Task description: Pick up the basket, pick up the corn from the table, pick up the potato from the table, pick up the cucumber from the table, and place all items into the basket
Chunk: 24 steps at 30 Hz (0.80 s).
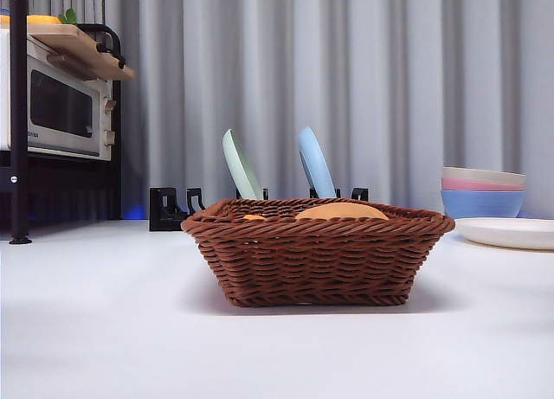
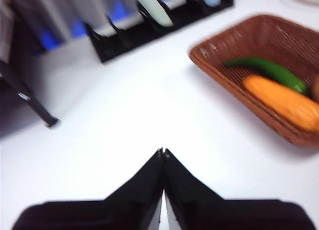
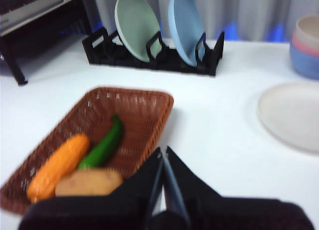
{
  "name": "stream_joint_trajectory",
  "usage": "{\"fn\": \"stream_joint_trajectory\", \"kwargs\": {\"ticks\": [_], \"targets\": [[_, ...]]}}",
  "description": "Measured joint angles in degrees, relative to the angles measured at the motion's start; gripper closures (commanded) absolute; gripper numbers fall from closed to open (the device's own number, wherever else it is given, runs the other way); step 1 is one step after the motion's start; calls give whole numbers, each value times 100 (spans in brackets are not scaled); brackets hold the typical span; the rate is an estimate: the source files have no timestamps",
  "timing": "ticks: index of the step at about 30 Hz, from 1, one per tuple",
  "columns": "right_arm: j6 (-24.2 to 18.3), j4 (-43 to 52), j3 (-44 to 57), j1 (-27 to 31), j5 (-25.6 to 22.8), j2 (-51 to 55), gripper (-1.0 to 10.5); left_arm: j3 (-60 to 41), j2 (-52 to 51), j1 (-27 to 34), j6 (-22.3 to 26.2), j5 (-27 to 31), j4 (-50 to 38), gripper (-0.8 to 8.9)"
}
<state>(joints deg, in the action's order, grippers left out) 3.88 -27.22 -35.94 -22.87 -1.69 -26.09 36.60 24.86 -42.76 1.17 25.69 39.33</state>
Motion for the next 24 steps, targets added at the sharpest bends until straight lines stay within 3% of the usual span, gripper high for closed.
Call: {"fn": "stream_joint_trajectory", "kwargs": {"ticks": [6,19,24], "targets": [[417,-476,22,0,-2,146,945,-24,11,0,-474,-190,267,817],[518,-496,22,0,-2,114,945,-24,-72,13,-520,-155,273,817],[533,-505,22,0,-2,109,945,-76,-483,603,-481,-367,-330,817]]}}
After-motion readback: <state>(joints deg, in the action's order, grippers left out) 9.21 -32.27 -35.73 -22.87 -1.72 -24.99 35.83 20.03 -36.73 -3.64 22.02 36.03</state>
